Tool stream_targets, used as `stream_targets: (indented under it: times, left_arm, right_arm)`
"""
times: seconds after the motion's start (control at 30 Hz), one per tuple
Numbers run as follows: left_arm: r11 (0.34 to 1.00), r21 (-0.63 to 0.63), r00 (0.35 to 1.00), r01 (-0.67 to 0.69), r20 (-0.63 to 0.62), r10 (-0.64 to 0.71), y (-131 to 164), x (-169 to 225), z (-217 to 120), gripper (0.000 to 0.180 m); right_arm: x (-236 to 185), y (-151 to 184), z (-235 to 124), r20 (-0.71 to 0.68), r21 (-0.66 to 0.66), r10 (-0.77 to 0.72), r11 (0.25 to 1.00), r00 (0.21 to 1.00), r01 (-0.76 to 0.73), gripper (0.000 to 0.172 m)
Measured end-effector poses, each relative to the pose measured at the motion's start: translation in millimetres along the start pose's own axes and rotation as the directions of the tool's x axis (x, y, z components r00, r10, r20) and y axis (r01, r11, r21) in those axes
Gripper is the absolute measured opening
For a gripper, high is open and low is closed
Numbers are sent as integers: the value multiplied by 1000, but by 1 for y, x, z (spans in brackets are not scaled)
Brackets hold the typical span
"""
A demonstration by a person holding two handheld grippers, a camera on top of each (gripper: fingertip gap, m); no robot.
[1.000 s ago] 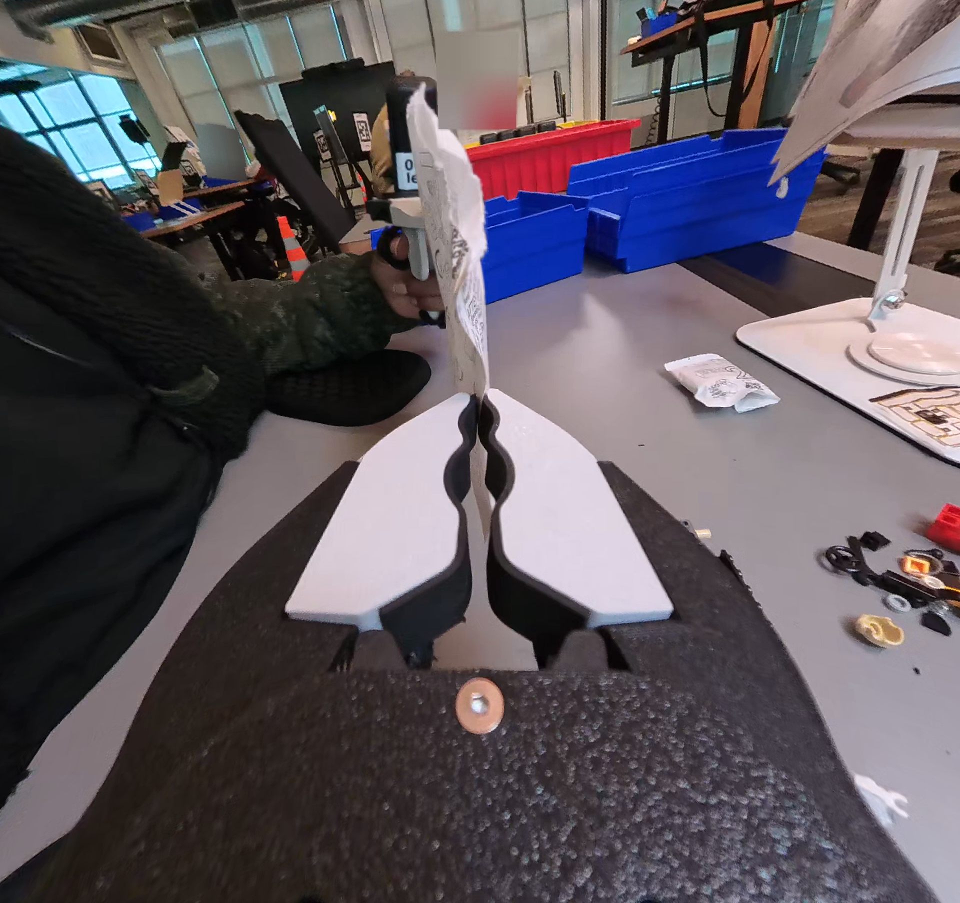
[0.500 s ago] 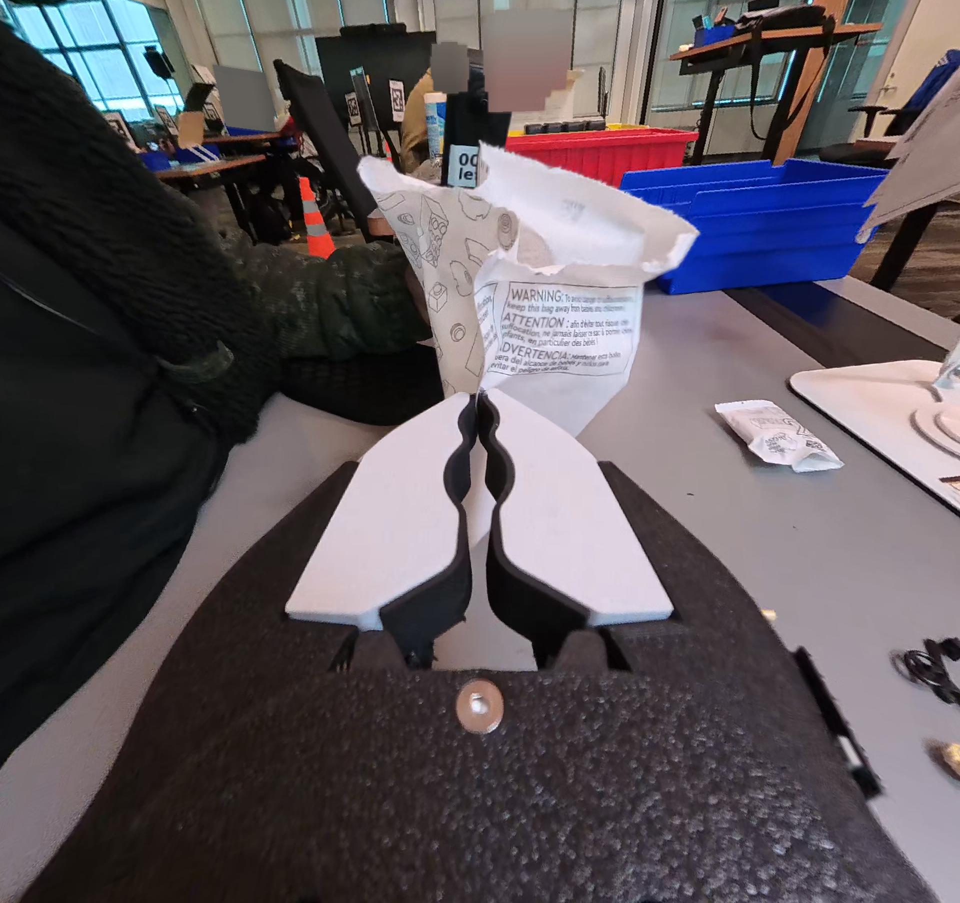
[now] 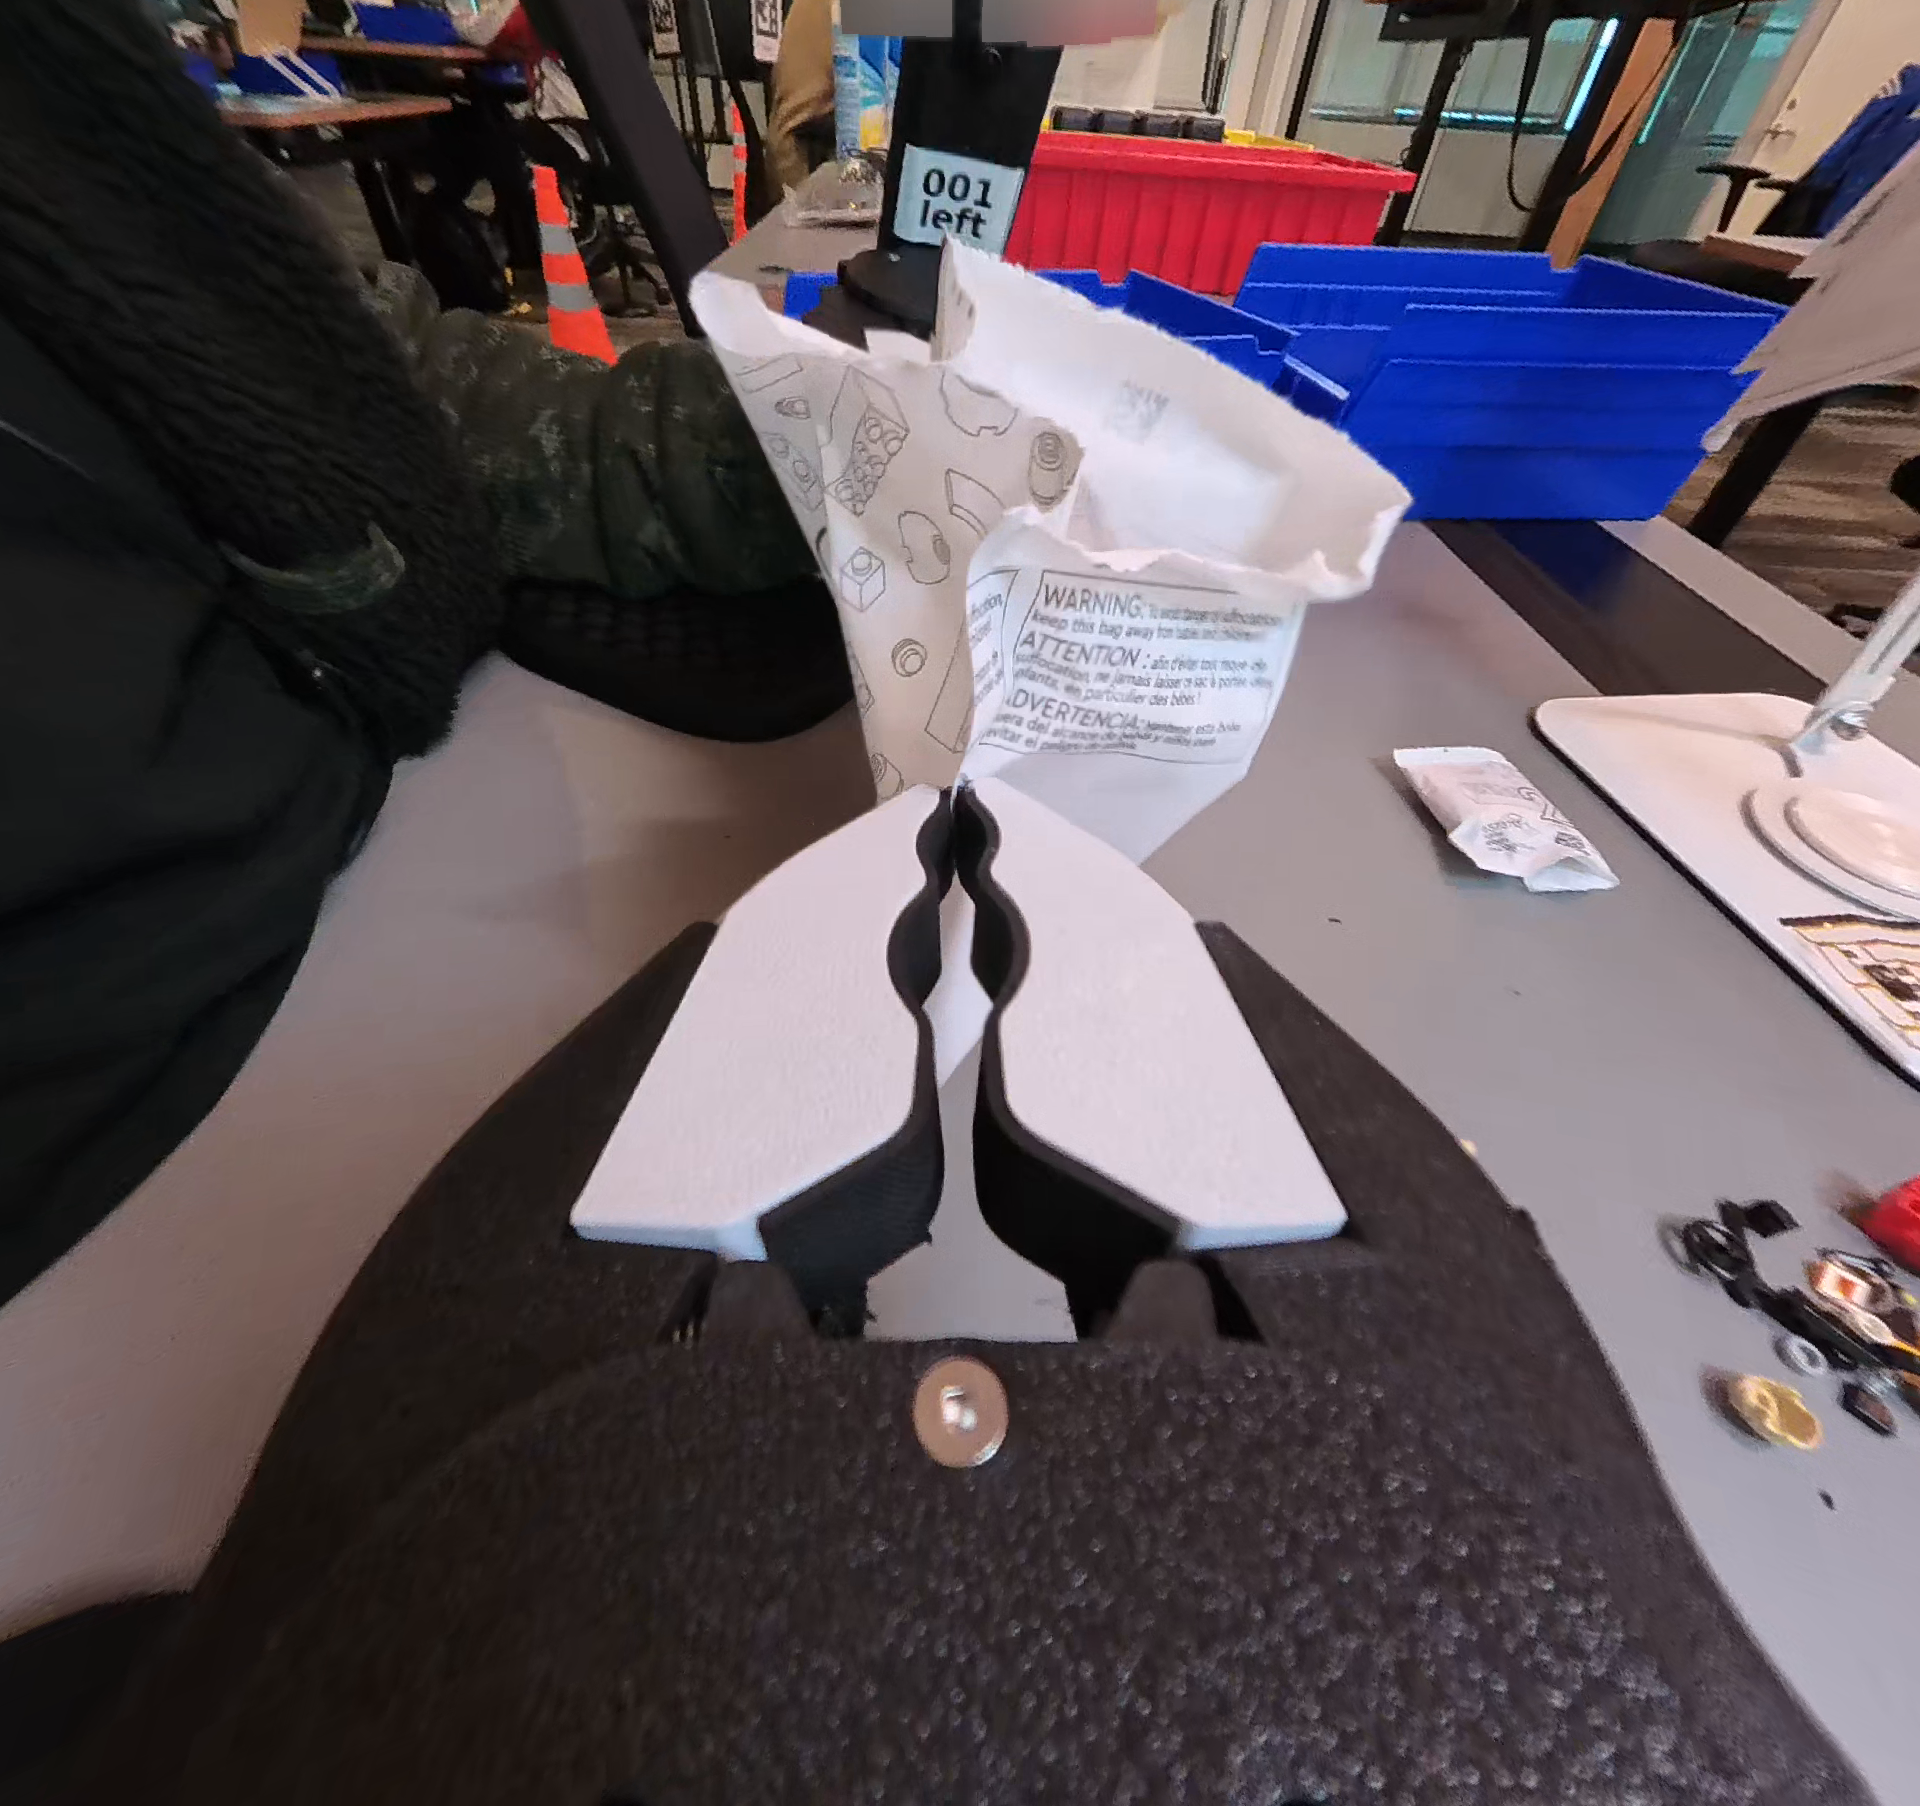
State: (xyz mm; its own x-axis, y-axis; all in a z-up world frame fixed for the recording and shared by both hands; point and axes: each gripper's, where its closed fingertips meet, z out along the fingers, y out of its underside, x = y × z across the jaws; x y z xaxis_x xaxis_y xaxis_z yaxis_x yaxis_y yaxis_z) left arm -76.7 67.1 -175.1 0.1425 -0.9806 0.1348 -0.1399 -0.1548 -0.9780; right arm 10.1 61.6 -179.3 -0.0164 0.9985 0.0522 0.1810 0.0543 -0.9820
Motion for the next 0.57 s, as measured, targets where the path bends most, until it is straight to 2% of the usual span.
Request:
stream_targets:
  times: [0.1,0.17,0.27,0.37,0.47,0.5,0.57]
  left_arm:
    - [1000,-13,1000,-14,-6,14,4,-1,-5,0]
    - [999,-38,999,-35,9,35,10,-5,-8,0]
    - [998,-54,999,-43,8,44,14,-7,-10,0]
    - [996,-64,998,-65,2,66,14,-4,-7,1]
    - [993,-77,996,-89,-3,89,14,1,-3,0]
    - [993,-78,996,-92,-8,92,13,3,-2,0]
    - [991,-76,994,-113,-10,113,11,7,-1,0]
  right_arm:
    - [6,14,-8,-39,-93,-41,995,998,37,0]
    - [8,26,-16,-40,-161,-17,987,999,10,1]
    - [9,29,-30,-30,-197,62,978,998,-67,20]
    - [10,-2,-44,-29,-127,66,989,997,-69,23]
    - [4,-46,-51,-21,-80,11,997,1000,-12,12]
    - [3,-54,-49,-28,-115,-10,993,1000,7,3]
    - [0,-57,-37,-21,-243,-58,969,998,51,0]
